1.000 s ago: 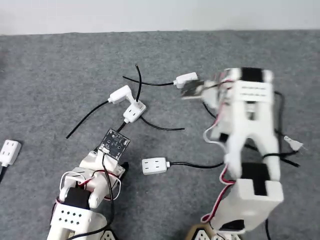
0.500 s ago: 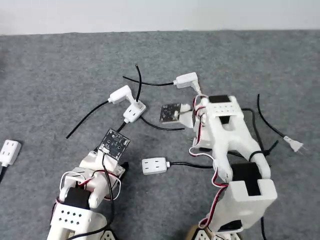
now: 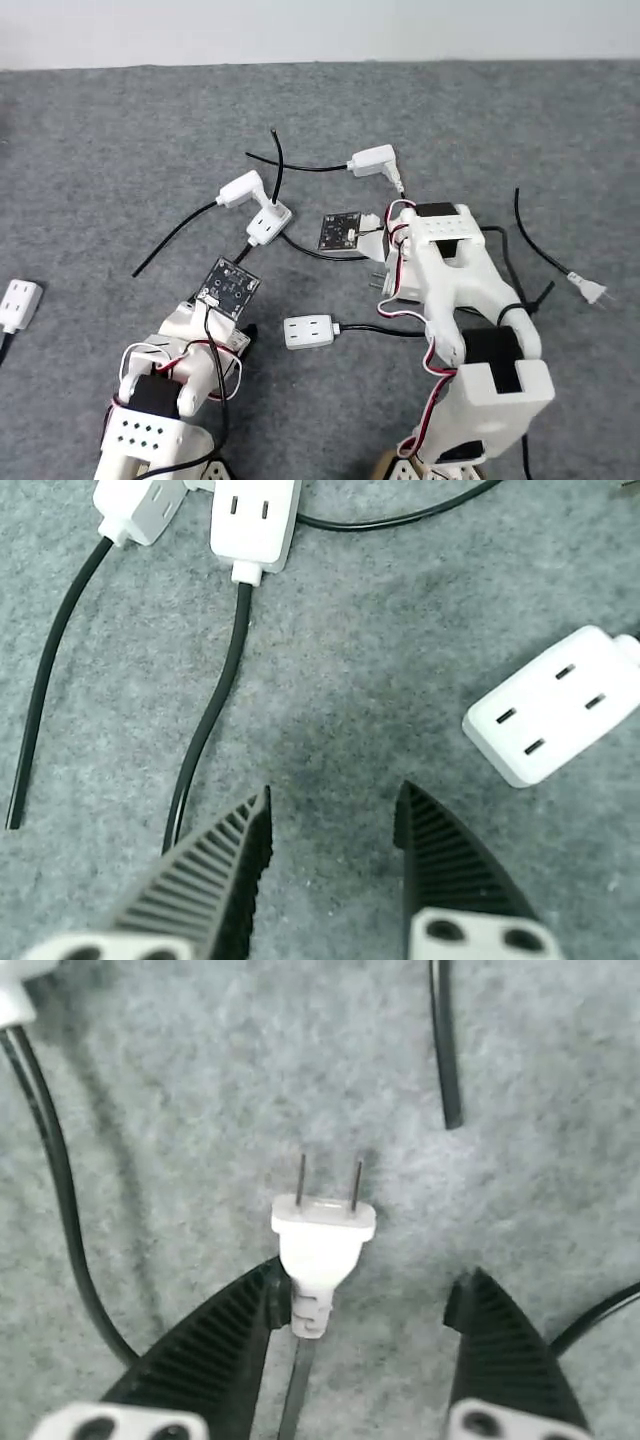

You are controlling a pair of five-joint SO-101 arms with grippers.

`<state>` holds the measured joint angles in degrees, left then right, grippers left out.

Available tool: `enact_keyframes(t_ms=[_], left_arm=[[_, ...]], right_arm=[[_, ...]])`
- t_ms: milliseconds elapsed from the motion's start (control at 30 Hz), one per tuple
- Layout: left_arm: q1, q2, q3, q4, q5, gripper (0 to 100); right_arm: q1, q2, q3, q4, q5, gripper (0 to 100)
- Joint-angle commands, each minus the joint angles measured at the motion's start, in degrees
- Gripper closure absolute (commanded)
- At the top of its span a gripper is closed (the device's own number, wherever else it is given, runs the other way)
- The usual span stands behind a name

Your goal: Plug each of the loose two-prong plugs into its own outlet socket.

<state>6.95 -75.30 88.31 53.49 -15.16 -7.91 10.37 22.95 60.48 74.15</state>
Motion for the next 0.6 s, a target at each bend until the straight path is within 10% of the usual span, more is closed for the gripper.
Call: enact_keyframes(t_ms=[0,567], left_arm=[[0.44,-0.53,-0.4,-1.41,0.18,81],[0.53,-0.53,-0.4,-1.49,0.18,81]], right_arm=[[-1.8,-3.12,-0.26,1.36,-0.62,77.5],[-1.98,-2.51,-0.09,-0.57,-0.62,78.0]])
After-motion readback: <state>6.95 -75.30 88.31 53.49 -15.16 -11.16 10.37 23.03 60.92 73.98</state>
